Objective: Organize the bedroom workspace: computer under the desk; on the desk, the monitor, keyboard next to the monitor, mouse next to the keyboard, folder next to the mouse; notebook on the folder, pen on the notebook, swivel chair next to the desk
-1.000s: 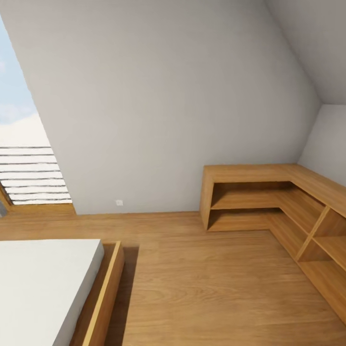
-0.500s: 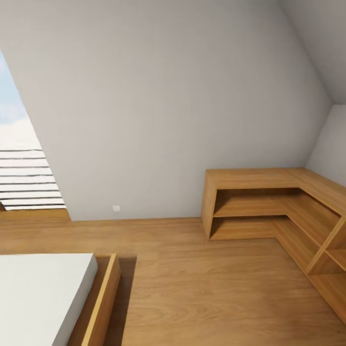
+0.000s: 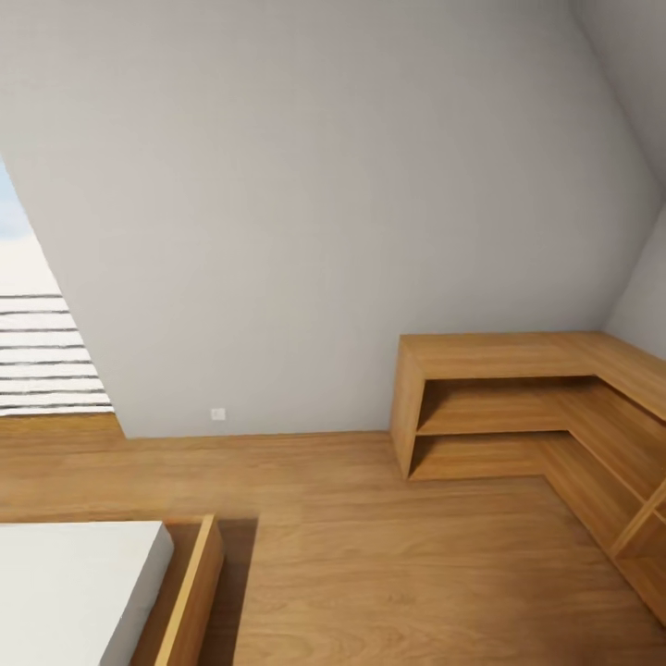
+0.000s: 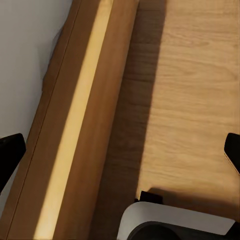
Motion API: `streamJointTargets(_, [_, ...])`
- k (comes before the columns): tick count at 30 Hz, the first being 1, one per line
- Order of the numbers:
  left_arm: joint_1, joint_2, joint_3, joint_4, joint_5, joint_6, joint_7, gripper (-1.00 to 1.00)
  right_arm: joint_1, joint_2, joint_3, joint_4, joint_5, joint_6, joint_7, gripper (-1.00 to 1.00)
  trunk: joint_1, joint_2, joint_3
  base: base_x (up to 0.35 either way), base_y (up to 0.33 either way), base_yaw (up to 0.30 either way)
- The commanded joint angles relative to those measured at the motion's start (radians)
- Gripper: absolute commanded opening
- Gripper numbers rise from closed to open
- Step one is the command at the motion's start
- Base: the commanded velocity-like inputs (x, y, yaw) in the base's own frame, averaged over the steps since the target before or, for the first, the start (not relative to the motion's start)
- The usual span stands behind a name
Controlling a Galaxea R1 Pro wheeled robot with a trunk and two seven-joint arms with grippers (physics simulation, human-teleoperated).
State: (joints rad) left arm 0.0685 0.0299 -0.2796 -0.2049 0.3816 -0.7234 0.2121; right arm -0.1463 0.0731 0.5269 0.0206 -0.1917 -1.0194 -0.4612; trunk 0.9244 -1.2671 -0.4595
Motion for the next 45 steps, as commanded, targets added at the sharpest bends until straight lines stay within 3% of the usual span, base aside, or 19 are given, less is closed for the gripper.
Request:
streamJointTargets(1, [0.001,0.001,-0.009,-0.002,0.006,-0.001,0.006,1.00,-0.001,0.001,0.009,0.002,-0.008,-0.004,-0.002,1.00,0.001,0.000,-0.001,0.322,0.000,0.000])
streamJointTargets(31, [0.001,0.001,-0.009,-0.003,0.006,-0.001,0.006,1.00,-0.001,-0.001,0.010,0.002,-0.008,0.007,0.000,1.00,0.001,0.000,0.000,0.322,0.000,-0.002])
streamJointTargets(45, [0.001,0.001,-0.009,-0.002,0.006,-0.001,0.007,1.00,-0.001,-0.001,0.010,0.001,-0.008,0.019,0.019,1.00,0.001,0.000,0.010,0.322,-0.035,-0.159])
